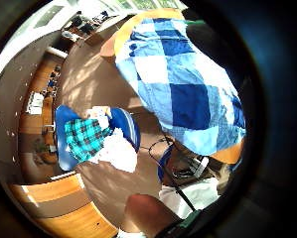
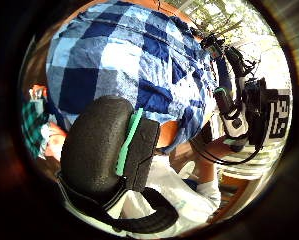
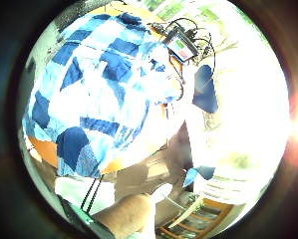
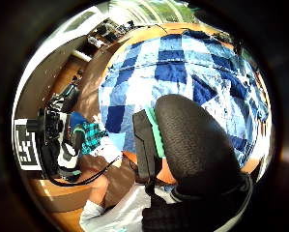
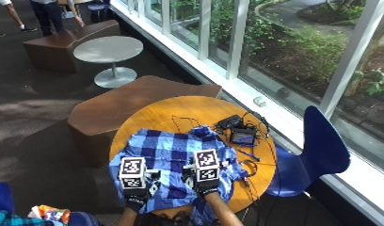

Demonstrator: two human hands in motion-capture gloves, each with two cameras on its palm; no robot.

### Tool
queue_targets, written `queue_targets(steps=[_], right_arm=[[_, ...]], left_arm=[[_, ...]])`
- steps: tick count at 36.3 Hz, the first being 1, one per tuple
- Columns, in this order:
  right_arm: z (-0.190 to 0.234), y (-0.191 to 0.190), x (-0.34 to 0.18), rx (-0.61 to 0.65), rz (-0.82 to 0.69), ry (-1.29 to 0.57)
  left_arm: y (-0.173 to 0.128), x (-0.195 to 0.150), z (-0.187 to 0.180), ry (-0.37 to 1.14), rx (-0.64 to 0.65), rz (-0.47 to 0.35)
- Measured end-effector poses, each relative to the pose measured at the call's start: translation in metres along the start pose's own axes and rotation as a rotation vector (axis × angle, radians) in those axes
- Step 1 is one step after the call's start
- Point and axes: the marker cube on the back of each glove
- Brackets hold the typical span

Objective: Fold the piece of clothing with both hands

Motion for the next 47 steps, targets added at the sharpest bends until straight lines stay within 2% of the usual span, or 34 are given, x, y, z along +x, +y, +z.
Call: queue_targets(steps=[8,16,19,25,28,31,34,38,42,47], right_arm=[[0.001,0.007,0.001,-0.017,-0.019,-0.013],[0.016,0.027,0.009,-0.065,-0.065,-0.035],[0.033,0.041,0.015,-0.12,-0.081,-0.064],[0.076,0.061,0.032,-0.273,-0.086,-0.09],[0.091,0.064,0.04,-0.34,-0.079,-0.103],[0.099,0.065,0.045,-0.367,-0.073,-0.118],[0.103,0.063,0.049,-0.316,-0.051,-0.123],[0.106,0.047,0.058,-0.093,-0.013,-0.096],[0.105,0.031,0.067,0.161,-0.027,-0.065],[0.096,0.033,0.07,0.263,-0.081,-0.156]], left_arm=[[0.002,0.003,0.001,-0.006,-0.014,0.009],[0.014,-0.005,0.014,-0.006,-0.054,0.061],[0.02,-0.009,0.032,0.004,-0.118,0.09],[0.028,-0.021,0.08,0.008,-0.332,0.147],[0.031,-0.025,0.093,-0.011,-0.362,0.148],[0.031,-0.027,0.1,-0.021,-0.303,0.137],[0.028,-0.028,0.103,-0.008,-0.171,0.103],[0.016,-0.033,0.111,-0.029,0.113,0.057],[0.007,-0.043,0.1,-0.141,0.384,0.046],[0.017,-0.046,0.085,-0.125,0.455,0.077]])
